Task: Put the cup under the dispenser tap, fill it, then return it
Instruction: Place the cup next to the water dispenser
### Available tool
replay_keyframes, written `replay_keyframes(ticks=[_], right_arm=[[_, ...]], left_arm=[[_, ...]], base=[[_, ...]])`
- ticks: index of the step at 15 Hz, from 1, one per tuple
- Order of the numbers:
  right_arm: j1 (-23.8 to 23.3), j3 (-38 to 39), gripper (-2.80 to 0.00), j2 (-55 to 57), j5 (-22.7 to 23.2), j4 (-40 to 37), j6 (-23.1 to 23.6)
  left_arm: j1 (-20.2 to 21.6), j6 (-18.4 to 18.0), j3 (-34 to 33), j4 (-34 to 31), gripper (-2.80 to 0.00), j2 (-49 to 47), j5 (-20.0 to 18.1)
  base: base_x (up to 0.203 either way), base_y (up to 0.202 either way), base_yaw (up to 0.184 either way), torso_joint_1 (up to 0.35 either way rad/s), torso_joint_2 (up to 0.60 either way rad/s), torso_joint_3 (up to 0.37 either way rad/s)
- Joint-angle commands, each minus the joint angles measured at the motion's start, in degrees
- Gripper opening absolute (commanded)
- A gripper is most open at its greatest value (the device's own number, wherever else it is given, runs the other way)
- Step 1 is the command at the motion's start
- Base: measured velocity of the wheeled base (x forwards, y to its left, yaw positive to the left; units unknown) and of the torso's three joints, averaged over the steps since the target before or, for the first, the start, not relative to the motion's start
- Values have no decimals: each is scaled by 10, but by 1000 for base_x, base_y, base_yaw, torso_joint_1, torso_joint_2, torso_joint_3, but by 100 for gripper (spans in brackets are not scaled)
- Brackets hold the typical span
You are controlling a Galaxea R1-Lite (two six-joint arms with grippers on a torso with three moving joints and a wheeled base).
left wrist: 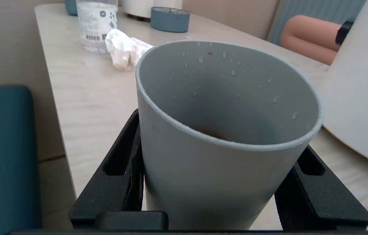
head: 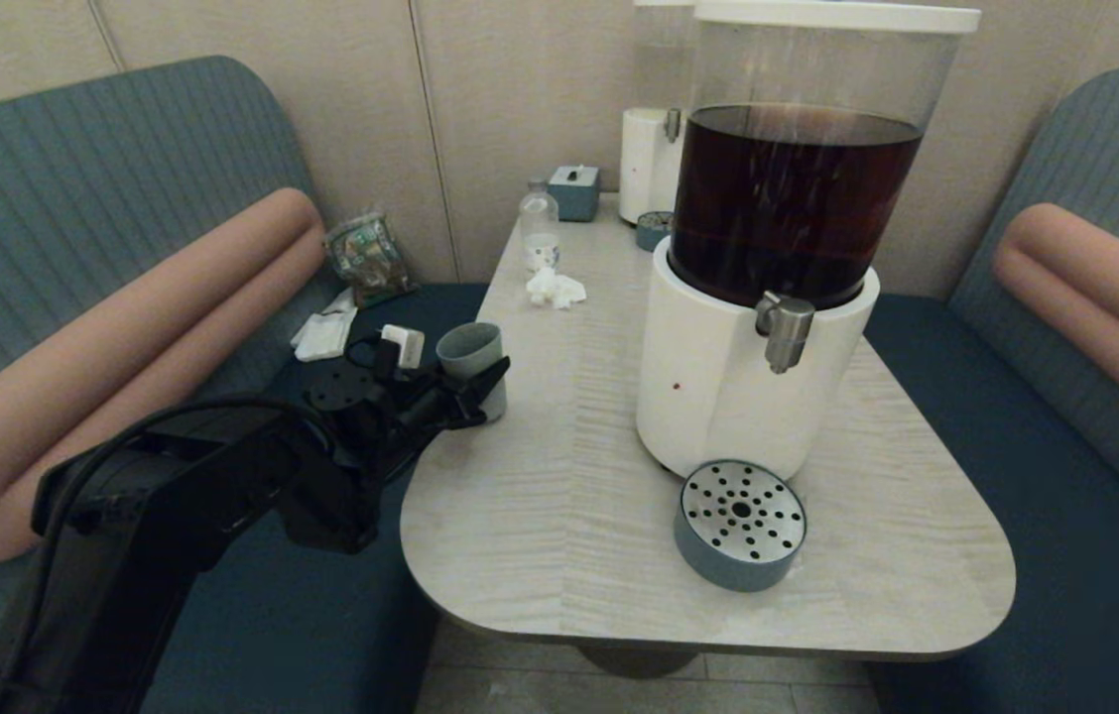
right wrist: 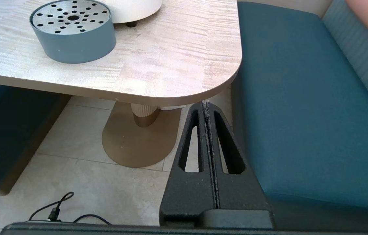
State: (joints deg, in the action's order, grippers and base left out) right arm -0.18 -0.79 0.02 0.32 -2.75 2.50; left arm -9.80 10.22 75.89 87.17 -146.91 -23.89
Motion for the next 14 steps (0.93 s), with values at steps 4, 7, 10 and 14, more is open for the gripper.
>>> replay_keyframes(ticks=[4, 7, 10, 14], right_arm=[[0, 0, -280, 0, 0, 0, 0], [0, 0, -280, 0, 0, -1, 0], [0, 0, -280, 0, 0, 0, 0], [0, 0, -280, 0, 0, -1, 0]], left_arm=[[0, 1, 8, 5, -280, -7, 0], [0, 0, 7, 5, -280, -7, 0], [0, -1, 7, 5, -280, -10, 0], [0, -1, 7, 5, -280, -6, 1]], base=[[0, 0, 0, 0, 0, 0], [0, 0, 0, 0, 0, 0], [0, 0, 0, 0, 0, 0], [0, 0, 0, 0, 0, 0]])
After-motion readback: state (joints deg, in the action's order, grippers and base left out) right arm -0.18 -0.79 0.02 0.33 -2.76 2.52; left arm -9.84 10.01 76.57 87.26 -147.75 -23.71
